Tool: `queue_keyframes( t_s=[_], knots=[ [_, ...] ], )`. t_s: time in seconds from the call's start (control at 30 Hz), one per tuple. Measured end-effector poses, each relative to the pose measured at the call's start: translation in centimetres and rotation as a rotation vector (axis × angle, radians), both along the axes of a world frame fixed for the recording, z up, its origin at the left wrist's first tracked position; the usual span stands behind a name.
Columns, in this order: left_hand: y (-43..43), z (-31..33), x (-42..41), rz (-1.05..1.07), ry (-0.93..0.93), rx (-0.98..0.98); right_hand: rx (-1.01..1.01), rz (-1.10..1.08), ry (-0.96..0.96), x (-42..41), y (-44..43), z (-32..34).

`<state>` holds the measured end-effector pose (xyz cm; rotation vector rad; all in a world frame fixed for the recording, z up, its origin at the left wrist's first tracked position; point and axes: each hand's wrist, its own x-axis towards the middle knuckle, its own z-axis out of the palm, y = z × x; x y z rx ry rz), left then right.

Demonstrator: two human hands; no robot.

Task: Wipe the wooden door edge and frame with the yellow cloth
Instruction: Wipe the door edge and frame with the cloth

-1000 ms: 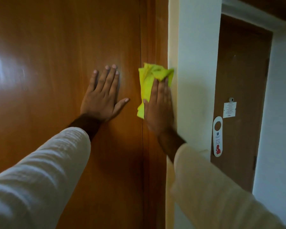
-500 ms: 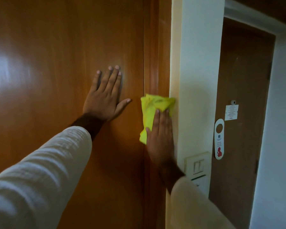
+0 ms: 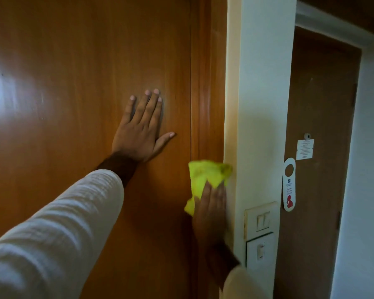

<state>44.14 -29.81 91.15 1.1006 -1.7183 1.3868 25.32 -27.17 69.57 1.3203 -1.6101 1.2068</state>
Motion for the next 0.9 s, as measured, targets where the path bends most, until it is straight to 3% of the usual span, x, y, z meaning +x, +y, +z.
queue_keyframes(
  t_s=[0.23,0.37,0.53,0.77,0.9],
  knots=[
    [0.1,-0.1,0.1,-0.004,-0.002,-0.008,-0.213,0.027,0.128,-0.4,-0.4,18.1],
    [0.1,0.0,0.0,-0.001,-0.007,-0.004,-0.262,-0.010,0.099,-0.6,-1.2,23.9],
    [-0.2,-0.1,0.1,-0.012,-0.003,0.000,-0.256,-0.025,0.124,-0.9,-1.3,22.8],
    [0.1,-0.1,0.0,-0.001,-0.002,0.046,-0.124,-0.037,0.145,-1.0,-0.1,11.2],
    [0.3,0.0,0.1,-0.014,0.009,0.091,-0.105,-0.043,0.127,-0.9,0.0,11.1]
  ],
)
